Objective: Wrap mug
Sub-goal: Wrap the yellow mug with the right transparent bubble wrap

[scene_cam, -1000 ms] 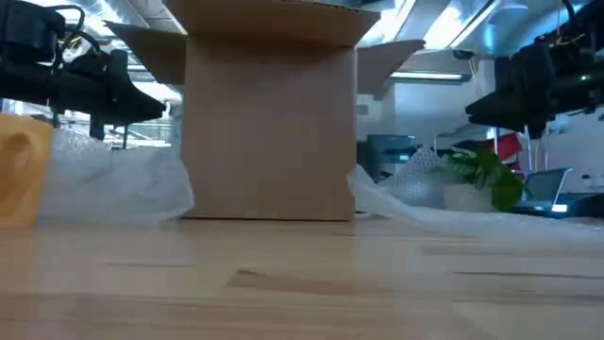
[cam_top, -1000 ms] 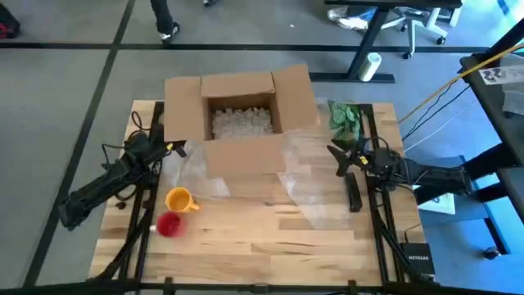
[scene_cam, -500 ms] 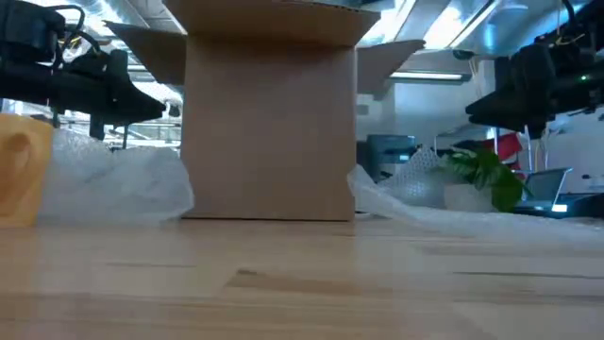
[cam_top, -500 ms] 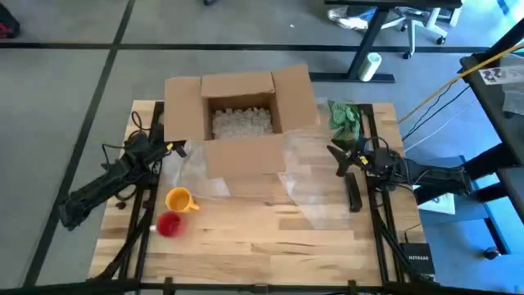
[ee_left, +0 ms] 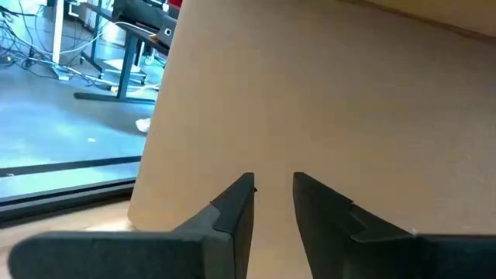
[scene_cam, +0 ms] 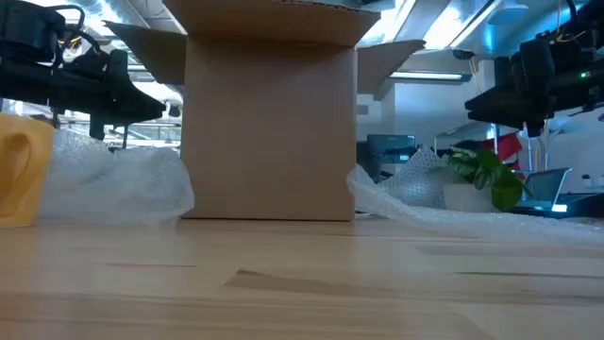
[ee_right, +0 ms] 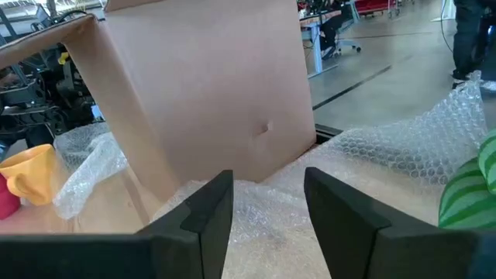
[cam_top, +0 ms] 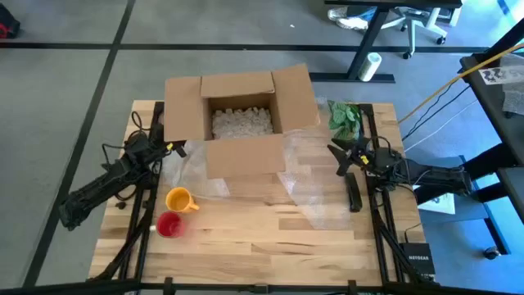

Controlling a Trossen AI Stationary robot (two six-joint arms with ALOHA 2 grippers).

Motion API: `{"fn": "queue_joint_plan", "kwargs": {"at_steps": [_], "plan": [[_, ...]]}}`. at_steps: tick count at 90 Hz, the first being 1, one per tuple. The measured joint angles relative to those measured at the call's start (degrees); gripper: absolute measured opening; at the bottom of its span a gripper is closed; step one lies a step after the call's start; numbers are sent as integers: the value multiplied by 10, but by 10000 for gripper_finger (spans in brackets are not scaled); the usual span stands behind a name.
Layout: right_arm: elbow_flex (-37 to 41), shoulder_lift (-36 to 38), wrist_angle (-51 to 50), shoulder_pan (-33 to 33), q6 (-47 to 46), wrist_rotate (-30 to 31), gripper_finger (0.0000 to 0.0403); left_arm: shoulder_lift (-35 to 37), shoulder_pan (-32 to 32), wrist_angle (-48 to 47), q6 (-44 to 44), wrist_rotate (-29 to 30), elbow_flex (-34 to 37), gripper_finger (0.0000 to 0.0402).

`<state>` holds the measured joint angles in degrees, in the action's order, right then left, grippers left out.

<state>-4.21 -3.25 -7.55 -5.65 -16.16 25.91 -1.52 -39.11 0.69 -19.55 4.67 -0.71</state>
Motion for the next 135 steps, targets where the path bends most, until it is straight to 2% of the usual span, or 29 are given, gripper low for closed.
{"fn": "queue_joint_plan", "kwargs": {"at_steps": [88,97,113,127,135], "plan": [[-6,0,0,0,-15,0,145,0,0,0,0,0,0,74],[-34,-1,-20,0,-9,0,117,0,0,0,1,0,0,74],[-113,-14,-84,0,15,0,14,0,0,0,35,0,0,74],[-184,-36,-165,0,10,-8,8,0,0,0,35,0,0,74],[-222,-60,-219,0,-40,-34,2,0,0,0,26,0,0,74]]}}
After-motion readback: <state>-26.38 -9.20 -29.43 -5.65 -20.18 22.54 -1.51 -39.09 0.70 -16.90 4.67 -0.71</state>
